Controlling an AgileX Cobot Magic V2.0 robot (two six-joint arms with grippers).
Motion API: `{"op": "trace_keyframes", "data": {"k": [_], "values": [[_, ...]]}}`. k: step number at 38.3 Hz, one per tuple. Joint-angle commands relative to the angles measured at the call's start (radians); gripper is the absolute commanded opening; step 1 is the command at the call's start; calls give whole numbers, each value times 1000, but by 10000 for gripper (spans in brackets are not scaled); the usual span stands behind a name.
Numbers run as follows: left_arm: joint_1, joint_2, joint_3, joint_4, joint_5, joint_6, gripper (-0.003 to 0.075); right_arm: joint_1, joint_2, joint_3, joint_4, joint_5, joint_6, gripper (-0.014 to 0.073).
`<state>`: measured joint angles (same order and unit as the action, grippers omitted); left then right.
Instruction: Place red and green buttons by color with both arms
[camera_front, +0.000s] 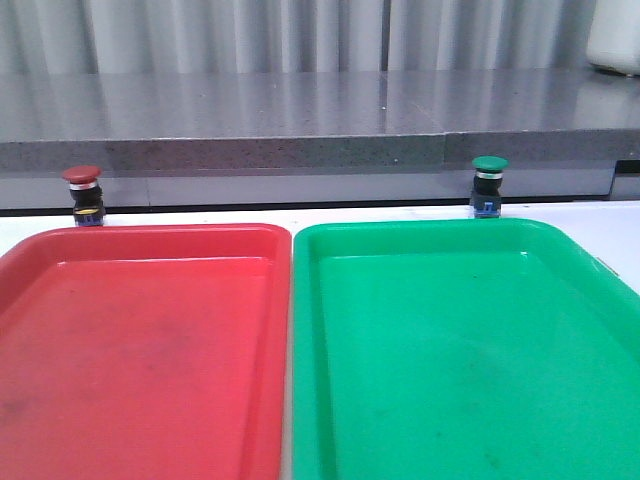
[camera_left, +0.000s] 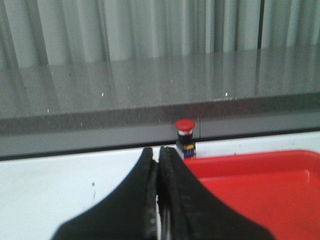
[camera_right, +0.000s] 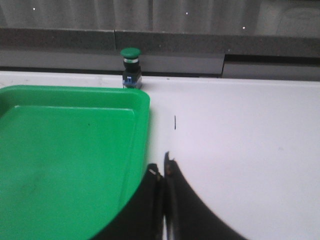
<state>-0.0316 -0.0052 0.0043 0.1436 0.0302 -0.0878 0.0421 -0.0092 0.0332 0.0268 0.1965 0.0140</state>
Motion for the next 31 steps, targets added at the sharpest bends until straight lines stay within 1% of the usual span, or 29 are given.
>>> {"op": "trace_keyframes", "data": {"k": [1, 3, 5, 7, 12, 13, 17, 22, 27, 31], "values": [[1, -16, 14, -19, -222, -7, -20, -7, -17, -18, -9, -158, -3, -67], [1, -16, -14, -76, -249, -12, -20, -7, -17, -37, -9, -174, -3, -67], [1, -11, -75, -130, -224, -12, -20, -7, -17, -78, -9, -169, -3, -67], [1, 2, -134, -137, -198, -12, -20, -7, -14, -135, -9, -153, -3, -67], [1, 112, -308, -137, -46, -12, -20, -7, 61, -300, -8, -65, -2, -67], [1, 149, -354, -135, 9, -12, -20, -7, 92, -336, -6, -51, -1, -67], [1, 298, -462, -135, 125, -12, -20, -7, 233, -459, 5, 5, 0, -67], [1, 436, -521, -135, 143, -12, -20, -7, 390, -559, 5, 57, 0, -67], [1, 467, -526, -135, 138, -12, -20, -7, 463, -582, 5, 71, 0, -67], [1, 467, -526, -135, 133, -12, -18, -7, 478, -582, 5, 71, 0, -64]]}}
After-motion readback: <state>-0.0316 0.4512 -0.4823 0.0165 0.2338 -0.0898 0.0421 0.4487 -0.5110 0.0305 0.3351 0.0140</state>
